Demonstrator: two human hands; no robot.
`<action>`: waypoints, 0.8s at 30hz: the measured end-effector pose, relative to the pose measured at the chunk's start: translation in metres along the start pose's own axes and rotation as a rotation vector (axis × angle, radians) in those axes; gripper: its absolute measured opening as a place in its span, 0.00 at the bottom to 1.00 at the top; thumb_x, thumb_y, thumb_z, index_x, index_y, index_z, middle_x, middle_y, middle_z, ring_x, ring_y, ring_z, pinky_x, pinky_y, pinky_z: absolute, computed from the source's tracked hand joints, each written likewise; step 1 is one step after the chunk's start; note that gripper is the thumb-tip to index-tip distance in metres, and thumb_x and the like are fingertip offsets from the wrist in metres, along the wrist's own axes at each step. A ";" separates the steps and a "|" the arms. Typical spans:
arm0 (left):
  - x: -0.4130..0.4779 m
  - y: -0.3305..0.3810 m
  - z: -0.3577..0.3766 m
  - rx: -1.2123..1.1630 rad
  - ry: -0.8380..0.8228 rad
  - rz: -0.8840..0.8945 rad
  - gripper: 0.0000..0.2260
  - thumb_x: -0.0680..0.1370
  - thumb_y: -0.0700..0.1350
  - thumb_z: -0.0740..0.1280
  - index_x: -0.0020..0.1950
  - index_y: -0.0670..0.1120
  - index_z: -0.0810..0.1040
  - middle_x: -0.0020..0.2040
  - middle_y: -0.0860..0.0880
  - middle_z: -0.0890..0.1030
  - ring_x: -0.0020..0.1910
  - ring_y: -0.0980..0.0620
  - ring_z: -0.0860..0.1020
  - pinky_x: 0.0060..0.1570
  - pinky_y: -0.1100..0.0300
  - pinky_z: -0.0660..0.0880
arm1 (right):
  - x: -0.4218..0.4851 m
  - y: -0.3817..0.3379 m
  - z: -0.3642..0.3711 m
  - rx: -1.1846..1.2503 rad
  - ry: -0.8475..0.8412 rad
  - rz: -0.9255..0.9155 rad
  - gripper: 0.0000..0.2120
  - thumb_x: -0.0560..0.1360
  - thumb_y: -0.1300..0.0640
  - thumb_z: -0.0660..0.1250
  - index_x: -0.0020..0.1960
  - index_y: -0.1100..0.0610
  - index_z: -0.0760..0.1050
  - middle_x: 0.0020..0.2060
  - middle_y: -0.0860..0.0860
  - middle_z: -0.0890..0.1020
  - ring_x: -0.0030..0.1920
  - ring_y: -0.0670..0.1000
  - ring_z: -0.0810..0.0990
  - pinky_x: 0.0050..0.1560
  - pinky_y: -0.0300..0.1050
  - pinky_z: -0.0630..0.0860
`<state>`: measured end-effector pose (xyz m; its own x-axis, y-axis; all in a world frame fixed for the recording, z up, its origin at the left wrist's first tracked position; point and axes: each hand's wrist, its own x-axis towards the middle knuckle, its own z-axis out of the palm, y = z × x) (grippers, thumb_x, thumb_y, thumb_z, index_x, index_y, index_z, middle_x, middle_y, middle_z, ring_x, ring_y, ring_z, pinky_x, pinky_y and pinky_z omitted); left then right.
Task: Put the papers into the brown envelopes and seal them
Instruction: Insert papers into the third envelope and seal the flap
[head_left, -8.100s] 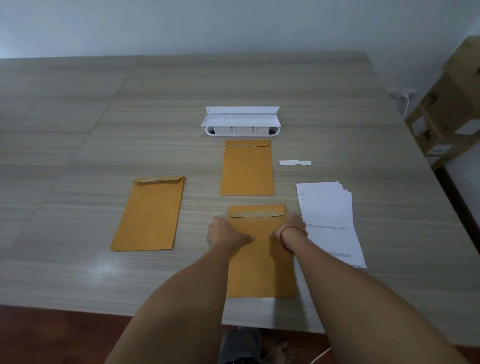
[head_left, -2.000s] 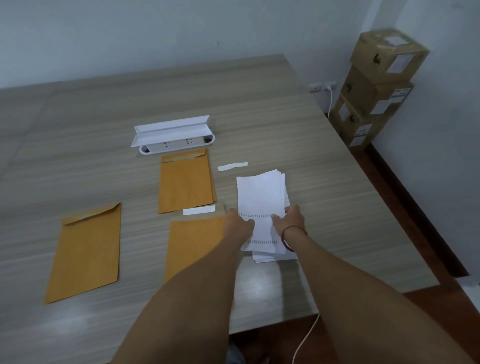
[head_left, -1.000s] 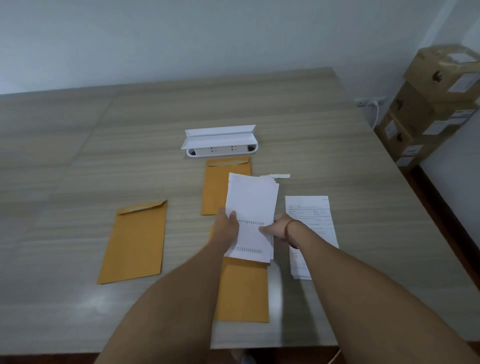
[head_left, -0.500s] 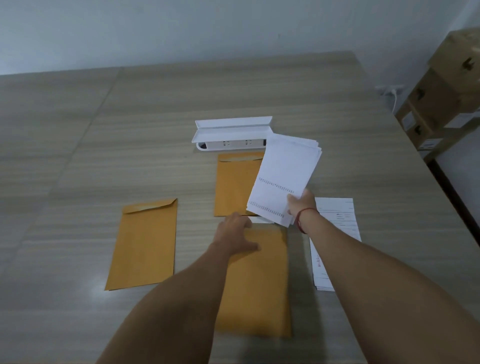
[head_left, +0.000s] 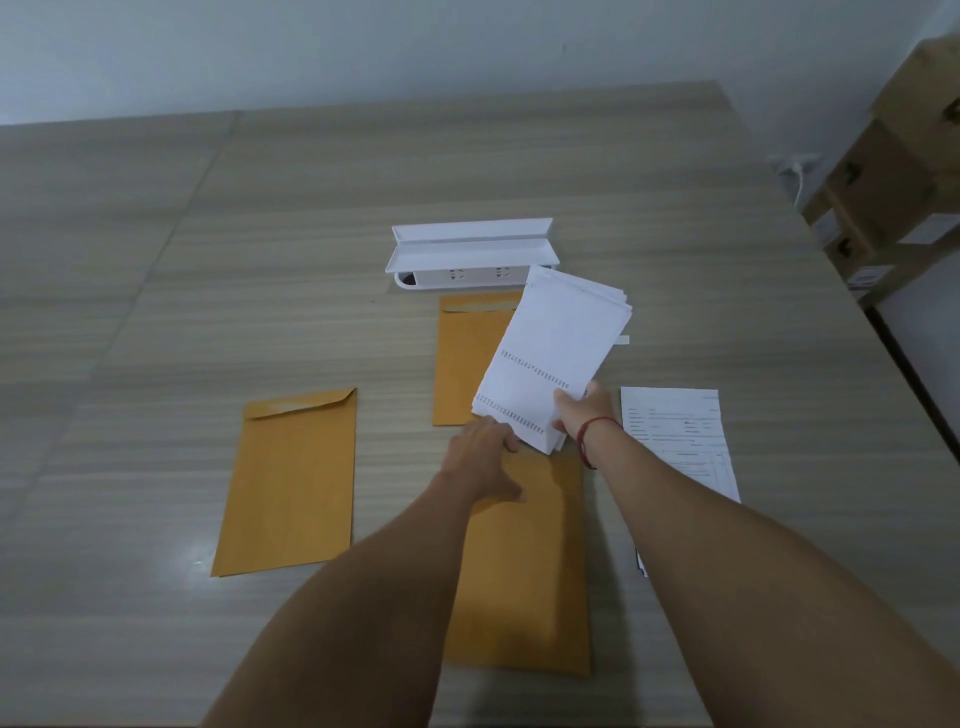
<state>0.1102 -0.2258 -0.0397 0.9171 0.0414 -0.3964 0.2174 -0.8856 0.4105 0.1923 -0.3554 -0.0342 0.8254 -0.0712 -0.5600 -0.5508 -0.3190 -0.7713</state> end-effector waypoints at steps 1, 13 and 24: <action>0.000 0.001 0.000 -0.007 -0.002 -0.003 0.27 0.60 0.52 0.81 0.56 0.50 0.76 0.55 0.52 0.76 0.57 0.51 0.71 0.55 0.58 0.71 | 0.000 0.000 0.001 0.005 0.004 0.000 0.14 0.80 0.61 0.60 0.65 0.61 0.70 0.56 0.55 0.79 0.40 0.50 0.77 0.35 0.38 0.75; 0.006 0.007 -0.001 0.044 -0.104 -0.054 0.22 0.62 0.51 0.79 0.52 0.52 0.76 0.57 0.50 0.73 0.61 0.49 0.68 0.60 0.56 0.66 | 0.001 0.003 -0.010 0.100 0.038 0.009 0.14 0.79 0.60 0.61 0.64 0.61 0.71 0.53 0.54 0.78 0.33 0.47 0.76 0.34 0.37 0.76; 0.000 0.006 0.001 0.076 -0.093 -0.047 0.24 0.61 0.53 0.80 0.52 0.50 0.76 0.56 0.53 0.75 0.59 0.52 0.70 0.57 0.56 0.62 | -0.008 0.003 -0.009 0.108 0.000 0.043 0.15 0.79 0.59 0.61 0.65 0.60 0.71 0.59 0.53 0.79 0.34 0.47 0.77 0.23 0.31 0.71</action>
<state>0.1113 -0.2310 -0.0378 0.8710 0.0435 -0.4894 0.2299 -0.9164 0.3275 0.1856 -0.3647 -0.0290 0.8006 -0.0822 -0.5935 -0.5959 -0.2121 -0.7745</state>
